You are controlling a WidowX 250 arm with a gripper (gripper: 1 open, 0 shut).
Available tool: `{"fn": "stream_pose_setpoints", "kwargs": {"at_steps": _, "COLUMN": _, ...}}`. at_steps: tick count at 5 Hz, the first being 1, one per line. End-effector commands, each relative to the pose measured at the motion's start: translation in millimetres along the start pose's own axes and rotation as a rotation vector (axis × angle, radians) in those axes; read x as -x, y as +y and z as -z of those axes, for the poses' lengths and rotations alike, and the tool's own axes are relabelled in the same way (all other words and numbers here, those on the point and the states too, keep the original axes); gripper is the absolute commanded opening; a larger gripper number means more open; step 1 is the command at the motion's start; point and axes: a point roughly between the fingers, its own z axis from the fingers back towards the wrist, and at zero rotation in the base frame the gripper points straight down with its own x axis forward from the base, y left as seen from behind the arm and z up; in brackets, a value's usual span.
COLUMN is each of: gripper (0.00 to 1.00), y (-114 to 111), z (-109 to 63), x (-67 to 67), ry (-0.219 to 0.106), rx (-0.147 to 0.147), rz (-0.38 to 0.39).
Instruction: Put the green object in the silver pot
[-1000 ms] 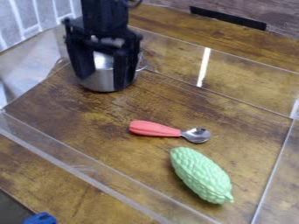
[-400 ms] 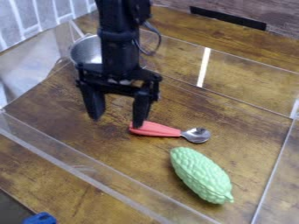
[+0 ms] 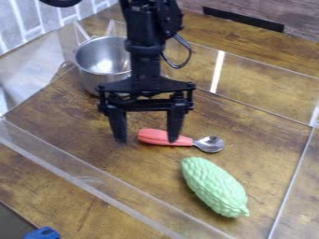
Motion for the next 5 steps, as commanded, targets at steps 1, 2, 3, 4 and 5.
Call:
{"fn": "stream_pose_setpoints", "kwargs": {"at_steps": 1, "gripper": 1.0, "y": -6.5, "z": -11.8, "x": 2.6, "ry": -0.062, "rx": 0.091, "rz": -0.2}}
{"fn": "stream_pose_setpoints", "kwargs": {"at_steps": 2, "gripper": 1.0, "y": -11.5, "z": -5.2, "x": 3.9, "ry": -0.056, "rx": 0.131, "rz": -0.344}}
{"fn": "stream_pose_setpoints", "kwargs": {"at_steps": 3, "gripper": 1.0, "y": -20.6, "z": -2.4, "x": 10.4, "ry": -0.038, "rx": 0.151, "rz": -0.339}}
{"fn": "stream_pose_setpoints", "kwargs": {"at_steps": 4, "gripper": 1.0, "y": -33.8, "z": 1.1, "x": 16.4, "ry": -0.019, "rx": 0.172, "rz": -0.324}}
{"fn": "stream_pose_setpoints", "kwargs": {"at_steps": 5, "gripper": 1.0, "y": -42.1, "z": 1.1, "x": 9.8, "ry": -0.013, "rx": 0.197, "rz": -0.378}}
